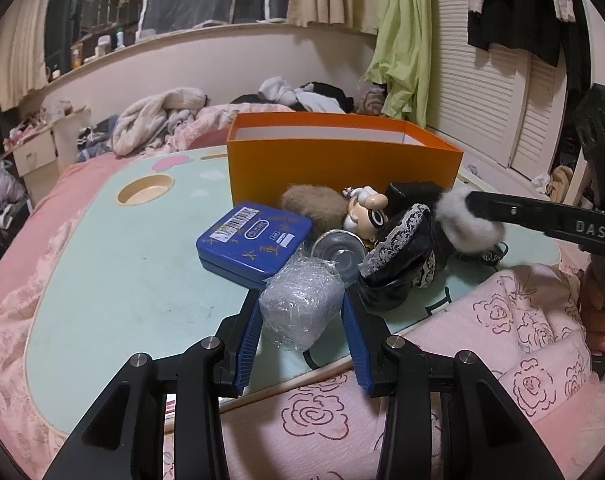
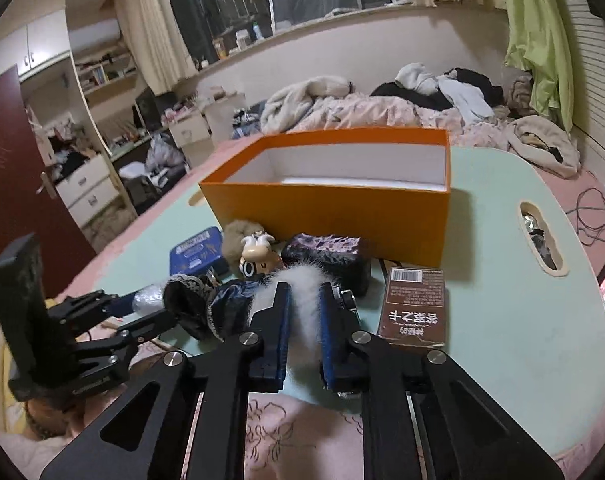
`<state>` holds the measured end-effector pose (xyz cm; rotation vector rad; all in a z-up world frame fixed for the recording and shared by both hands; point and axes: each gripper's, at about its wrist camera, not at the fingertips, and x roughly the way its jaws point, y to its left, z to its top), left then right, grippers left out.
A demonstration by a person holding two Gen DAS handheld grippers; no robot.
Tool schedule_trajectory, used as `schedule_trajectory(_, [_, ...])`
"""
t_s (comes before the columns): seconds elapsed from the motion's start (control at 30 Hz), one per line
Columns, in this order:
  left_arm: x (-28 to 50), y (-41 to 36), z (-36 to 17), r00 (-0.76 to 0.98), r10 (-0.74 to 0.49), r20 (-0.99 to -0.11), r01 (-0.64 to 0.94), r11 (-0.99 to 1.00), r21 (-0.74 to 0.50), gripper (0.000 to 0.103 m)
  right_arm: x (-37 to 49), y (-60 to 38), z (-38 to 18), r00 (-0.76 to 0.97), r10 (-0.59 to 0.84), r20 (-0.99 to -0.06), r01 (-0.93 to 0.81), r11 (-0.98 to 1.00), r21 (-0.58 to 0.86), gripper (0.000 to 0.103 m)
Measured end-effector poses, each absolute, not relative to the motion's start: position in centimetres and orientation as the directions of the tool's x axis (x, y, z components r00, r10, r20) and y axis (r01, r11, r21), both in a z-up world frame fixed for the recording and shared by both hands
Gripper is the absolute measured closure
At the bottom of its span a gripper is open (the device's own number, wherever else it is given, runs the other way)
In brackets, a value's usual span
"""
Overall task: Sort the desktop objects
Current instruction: 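Drop the plastic bag into the box with the left gripper while the right drops the white pompom in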
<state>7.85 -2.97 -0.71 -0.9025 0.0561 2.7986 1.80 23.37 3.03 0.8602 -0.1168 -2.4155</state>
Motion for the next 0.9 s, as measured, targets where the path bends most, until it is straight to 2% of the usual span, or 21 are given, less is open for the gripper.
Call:
schedule_trajectory(0.27, [8.5, -3.4, 0.7, -0.819, 0.173, -0.546, -0.190, -0.981, -0.025, 0.065, 2.3, 23.2, 4.3, -0.640, -0.569, -0.517, 0.508, -0.818, 0.270, 0.089])
schedule_trajectory(0.37, [7.6, -3.6, 3.3, -0.833, 0.222, -0.507, -0.220, -0.973, -0.066, 0.065, 1.7, 23.2, 5.6, -0.653, -0.574, -0.494, 0.513, -0.815, 0.268, 0.089])
schedule_trajectory(0.57, [-0.5, -2.3, 9.1, -0.826, 0.223, -0.518, -0.188, -0.975, -0.120, 0.065, -3.1, 22.5, 9.0, -0.710, -0.551, -0.439, 0.484, -0.834, 0.265, 0.089])
schedule_trajectory(0.6, [-2.2, -2.1, 9.4, -0.819, 0.215, -0.533, -0.170, -0.977, -0.132, 0.059, -4.3, 22.3, 9.3, -0.720, -0.541, -0.436, 0.469, -0.841, 0.269, 0.089])
schedule_trajectory(0.63, [-4.0, -1.9, 9.2, -0.800, 0.210, -0.562, -0.158, -0.977, -0.141, 0.048, -5.4, 22.2, 9.3, -0.725, -0.529, -0.441, 0.456, -0.849, 0.268, 0.087])
schedule_trajectory(0.67, [-5.2, -1.7, 8.8, -0.778, 0.205, -0.593, -0.146, -0.978, -0.148, 0.020, -6.4, 21.9, 9.2, -0.723, -0.517, -0.458, 0.444, -0.856, 0.265, 0.085])
schedule_trajectory(0.7, [-6.4, -1.6, 8.0, -0.755, 0.204, -0.624, -0.132, -0.978, -0.160, 0.013, -7.9, 21.3, 8.5, -0.707, -0.491, -0.509, 0.421, -0.871, 0.255, 0.074])
schedule_trajectory(0.73, [-6.9, -1.5, 7.3, -0.743, 0.209, -0.636, -0.128, -0.977, -0.172, 0.013, -8.6, 21.2, 7.9, -0.691, -0.465, -0.554, 0.400, -0.884, 0.242, 0.062])
schedule_trajectory(0.8, [-6.8, -1.3, 5.9, -0.719, 0.234, -0.655, -0.150, -0.972, -0.182, 0.013, -9.5, 20.8, 6.1, -0.662, -0.396, -0.636, 0.356, -0.913, 0.198, 0.055])
schedule_trajectory(0.87, [-5.2, -1.5, 5.7, -0.743, 0.250, -0.620, -0.172, -0.968, -0.184, 0.013, -8.7, 21.4, 4.7, -0.660, -0.384, -0.646, 0.350, -0.918, 0.187, 0.055])
schedule_trajectory(0.9, [-4.1, -1.8, 6.0, -0.769, 0.243, -0.592, -0.170, -0.969, -0.177, 0.013, -7.9, 21.9, 4.7, -0.681, -0.387, -0.622, 0.353, -0.917, 0.185, 0.048])
